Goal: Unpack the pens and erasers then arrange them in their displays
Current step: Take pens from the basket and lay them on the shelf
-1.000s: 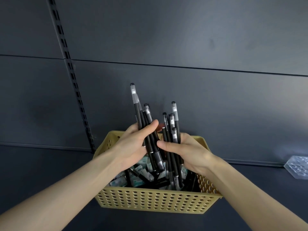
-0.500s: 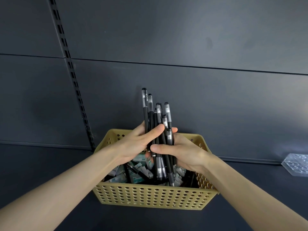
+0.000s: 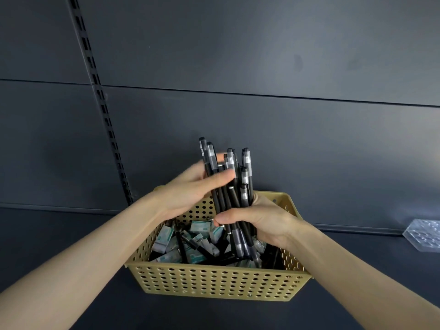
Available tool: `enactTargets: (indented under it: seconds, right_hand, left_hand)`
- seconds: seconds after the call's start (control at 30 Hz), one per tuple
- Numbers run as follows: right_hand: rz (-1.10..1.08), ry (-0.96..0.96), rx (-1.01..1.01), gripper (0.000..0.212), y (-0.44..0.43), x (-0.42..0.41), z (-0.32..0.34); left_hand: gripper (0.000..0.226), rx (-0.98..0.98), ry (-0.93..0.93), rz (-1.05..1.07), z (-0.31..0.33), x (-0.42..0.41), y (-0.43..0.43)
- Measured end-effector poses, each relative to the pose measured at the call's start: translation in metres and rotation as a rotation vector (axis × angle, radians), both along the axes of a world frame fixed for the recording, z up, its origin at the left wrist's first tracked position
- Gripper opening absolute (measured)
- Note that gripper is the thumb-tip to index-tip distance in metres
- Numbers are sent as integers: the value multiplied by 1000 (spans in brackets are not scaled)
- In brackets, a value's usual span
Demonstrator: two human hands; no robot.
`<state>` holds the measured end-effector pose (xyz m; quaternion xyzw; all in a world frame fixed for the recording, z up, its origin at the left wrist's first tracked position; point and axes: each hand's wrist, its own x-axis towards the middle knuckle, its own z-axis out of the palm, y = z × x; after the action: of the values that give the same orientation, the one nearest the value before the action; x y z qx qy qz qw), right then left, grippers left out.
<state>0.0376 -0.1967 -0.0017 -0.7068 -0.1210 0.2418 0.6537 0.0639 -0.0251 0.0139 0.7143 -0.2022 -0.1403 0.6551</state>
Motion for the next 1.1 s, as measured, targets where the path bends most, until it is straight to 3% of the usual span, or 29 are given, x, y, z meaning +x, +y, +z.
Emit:
enactTargets:
  seconds: [0.07,0.17,0.3,0.57,0.67,0.73,0.87,0.97,1.1]
  right_hand:
    - [-5,-6,-58,22,0,0,-1]
    - [41,-20,-77,9,-1,0,-1]
    - [84,-52,-74,12,-1,-1,-2]
    - [64,-20,-17,12,1,2,-1]
    - [55,-11,8,13,2,2,-2]
    - [44,0,38,13,2,2,-2]
    - [-6,-15,98,11,0,5,4]
    - [4,-55,99,9,1,6,16]
    - [58,-115,147,9,4,0,37]
  left_hand:
    - [78,-150,-72,129,5,5,-1]
    - [60,-232,-198,176,11,8,-6]
    - [33,-67,-328,225,5,4,-14]
    - [45,121,-439,128,7,2,-16]
    - [39,102,-424,108,6,2,-15]
    - [50,46,-387,142,3,2,-15]
    - [79,-160,-71,215,-6,3,-18]
    - [56,-187,15,112,3,2,-16]
    - [50,-264,13,-62,27,0,-15]
